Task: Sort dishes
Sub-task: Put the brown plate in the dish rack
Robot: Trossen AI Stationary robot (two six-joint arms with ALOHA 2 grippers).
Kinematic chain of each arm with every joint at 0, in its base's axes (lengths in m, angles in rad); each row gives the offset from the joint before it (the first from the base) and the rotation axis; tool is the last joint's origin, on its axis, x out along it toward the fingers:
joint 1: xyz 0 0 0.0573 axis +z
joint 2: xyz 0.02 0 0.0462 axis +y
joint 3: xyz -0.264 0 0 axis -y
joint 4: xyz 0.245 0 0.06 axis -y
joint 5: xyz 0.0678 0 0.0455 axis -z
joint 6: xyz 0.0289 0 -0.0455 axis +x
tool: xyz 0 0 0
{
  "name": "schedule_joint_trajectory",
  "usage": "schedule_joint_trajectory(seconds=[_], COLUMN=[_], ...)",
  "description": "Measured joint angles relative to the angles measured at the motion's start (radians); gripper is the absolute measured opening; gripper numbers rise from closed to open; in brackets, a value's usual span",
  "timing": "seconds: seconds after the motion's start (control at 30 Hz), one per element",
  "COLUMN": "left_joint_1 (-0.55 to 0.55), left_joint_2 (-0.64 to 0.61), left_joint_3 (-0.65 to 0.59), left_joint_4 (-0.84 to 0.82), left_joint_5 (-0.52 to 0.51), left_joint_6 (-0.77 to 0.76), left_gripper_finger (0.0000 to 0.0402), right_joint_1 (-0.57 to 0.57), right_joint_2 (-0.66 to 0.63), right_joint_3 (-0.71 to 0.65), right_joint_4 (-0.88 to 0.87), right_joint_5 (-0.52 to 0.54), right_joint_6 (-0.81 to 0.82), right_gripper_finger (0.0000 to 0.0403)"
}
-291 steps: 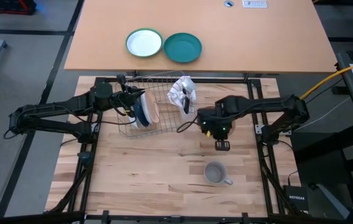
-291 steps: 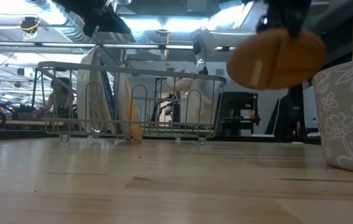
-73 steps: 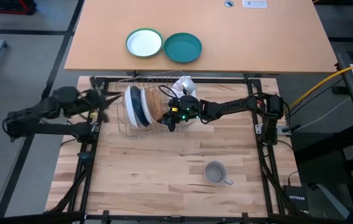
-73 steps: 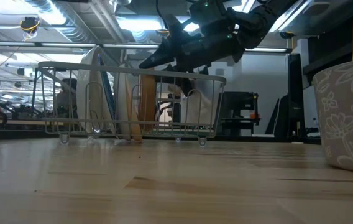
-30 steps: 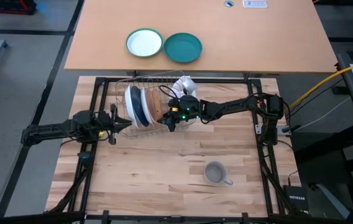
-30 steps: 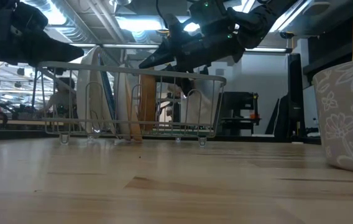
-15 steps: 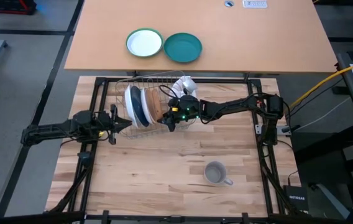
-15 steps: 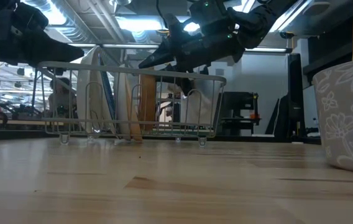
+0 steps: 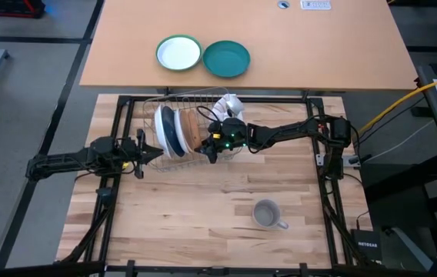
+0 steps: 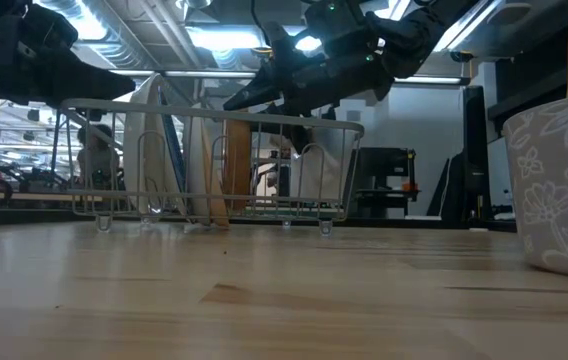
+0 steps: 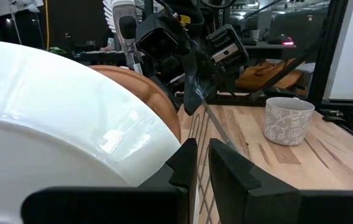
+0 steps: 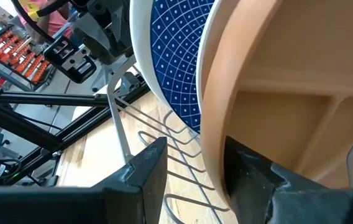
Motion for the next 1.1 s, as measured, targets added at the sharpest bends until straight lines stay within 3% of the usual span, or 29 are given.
schedule_joint_trajectory(seconds=[0.7,0.83,1.1], left_joint_1=[0.0,0.0,0.0], left_joint_2=[0.0,0.0,0.0], left_joint_3=[0.0,0.0,0.0], left_joint_4=[-0.001,-0.001,-0.001], left_joint_5=[0.0,0.0,0.0], left_joint_6=[0.0,0.0,0.0], left_gripper_finger=[0.0033,0.0033,0.0033], right_joint_1=[-0.002,-0.002,-0.001], right_joint_2=[0.0,0.0,0.0], right_joint_3=[0.0,0.0,0.0], right_joint_4=[0.005,-0.002,-0.003], right_joint_5=[0.039,0.01,-0.025], right_joint_6=[-0.048,-0.088,-0.156], right_gripper_finger=[0.0159,0.0209,0.0386])
